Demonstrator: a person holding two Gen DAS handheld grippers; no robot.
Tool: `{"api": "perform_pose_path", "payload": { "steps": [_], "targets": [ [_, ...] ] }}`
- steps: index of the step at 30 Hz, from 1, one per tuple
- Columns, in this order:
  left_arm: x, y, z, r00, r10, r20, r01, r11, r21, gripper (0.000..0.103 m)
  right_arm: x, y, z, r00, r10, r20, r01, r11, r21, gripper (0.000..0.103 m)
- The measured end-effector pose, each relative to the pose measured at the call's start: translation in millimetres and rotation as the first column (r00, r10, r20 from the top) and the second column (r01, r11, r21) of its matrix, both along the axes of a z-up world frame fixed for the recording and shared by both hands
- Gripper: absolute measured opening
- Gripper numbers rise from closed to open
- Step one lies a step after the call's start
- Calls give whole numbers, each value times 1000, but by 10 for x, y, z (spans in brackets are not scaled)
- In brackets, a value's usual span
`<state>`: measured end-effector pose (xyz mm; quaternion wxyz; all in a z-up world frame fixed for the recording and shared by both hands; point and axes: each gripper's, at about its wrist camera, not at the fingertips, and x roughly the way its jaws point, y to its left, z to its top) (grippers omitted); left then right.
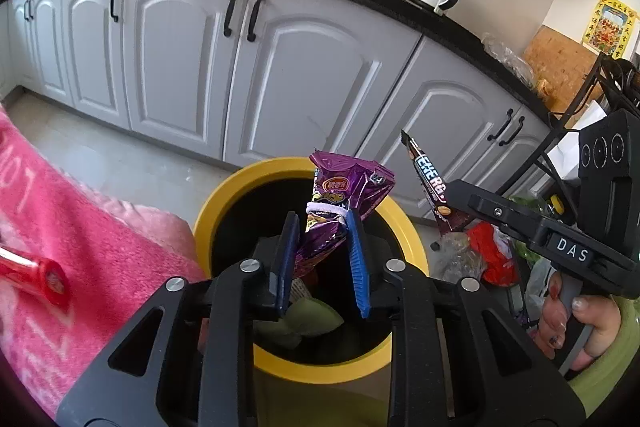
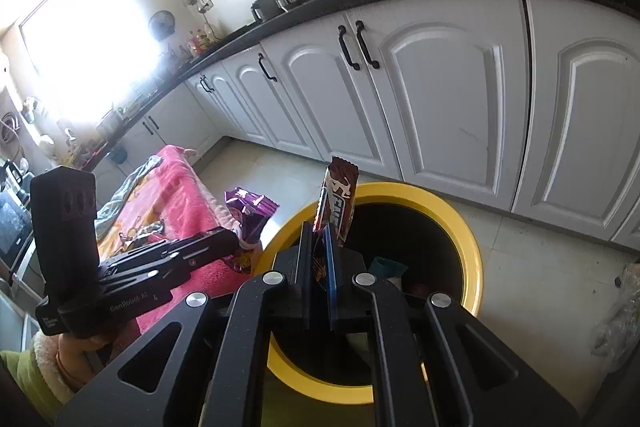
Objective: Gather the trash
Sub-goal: 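Carry both items over the yellow bin and open both tools to drop them, then move both tools back over the blanket toward the red tube and yellow box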
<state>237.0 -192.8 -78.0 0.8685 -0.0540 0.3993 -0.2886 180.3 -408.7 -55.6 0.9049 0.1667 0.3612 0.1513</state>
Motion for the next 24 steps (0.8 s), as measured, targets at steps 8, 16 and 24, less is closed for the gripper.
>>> {"api": "perform_pose_path", "payload": {
  "steps": [8,16,24],
  "targets": [
    [16,-1,-122,1000,15,-19,-14,1000,23,43,26,-74,-44,999,-42,-14,42,999,17,31],
    [-8,143,-72,998,54,-15,-54,998,28,75,-3,-80,-6,998,-60,1,60,998,4,48],
    [-83,402,54,992,125,4,-125,992,32,92,-107,65,159,997,-49,61,51,998,-42,76]
  ]
}}
